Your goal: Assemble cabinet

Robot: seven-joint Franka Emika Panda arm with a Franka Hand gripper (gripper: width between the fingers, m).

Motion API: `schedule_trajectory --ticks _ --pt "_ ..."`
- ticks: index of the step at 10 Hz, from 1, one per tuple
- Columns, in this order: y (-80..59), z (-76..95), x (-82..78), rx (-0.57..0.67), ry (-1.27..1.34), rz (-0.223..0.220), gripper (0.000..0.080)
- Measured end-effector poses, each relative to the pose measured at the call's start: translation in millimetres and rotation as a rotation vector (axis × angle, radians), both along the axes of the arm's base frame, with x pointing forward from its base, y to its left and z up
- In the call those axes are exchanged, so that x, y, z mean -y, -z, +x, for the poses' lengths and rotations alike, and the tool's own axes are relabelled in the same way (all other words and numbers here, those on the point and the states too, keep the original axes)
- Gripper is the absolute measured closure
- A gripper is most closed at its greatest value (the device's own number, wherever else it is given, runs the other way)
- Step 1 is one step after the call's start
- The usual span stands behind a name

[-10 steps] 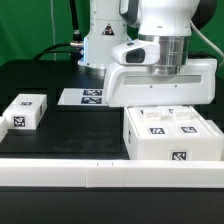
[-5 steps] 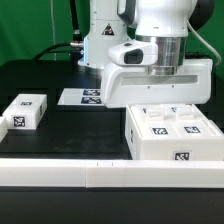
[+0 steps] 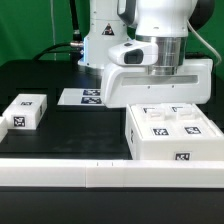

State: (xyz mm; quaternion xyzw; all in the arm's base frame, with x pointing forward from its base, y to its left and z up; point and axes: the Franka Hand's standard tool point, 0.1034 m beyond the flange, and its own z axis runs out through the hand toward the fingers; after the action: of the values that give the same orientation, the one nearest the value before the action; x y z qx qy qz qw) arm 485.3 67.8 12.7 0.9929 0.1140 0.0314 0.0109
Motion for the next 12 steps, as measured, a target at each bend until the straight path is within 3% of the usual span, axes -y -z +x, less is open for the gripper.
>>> schedule_trajectory --ticks 4,8,10,12 --pt "-38.4 8.1 0.8 -0.009 -0.014 0.0 0.0798" --pt "-34.2 5.9 0.1 -0.015 -0.017 -0.002 0.0798" --pt "-57.4 12.8 -10.5 0.013 -0.031 0.004 0.0798" --pt "-77.5 24.5 -5.6 -0.02 -0.043 -0.004 0.0798"
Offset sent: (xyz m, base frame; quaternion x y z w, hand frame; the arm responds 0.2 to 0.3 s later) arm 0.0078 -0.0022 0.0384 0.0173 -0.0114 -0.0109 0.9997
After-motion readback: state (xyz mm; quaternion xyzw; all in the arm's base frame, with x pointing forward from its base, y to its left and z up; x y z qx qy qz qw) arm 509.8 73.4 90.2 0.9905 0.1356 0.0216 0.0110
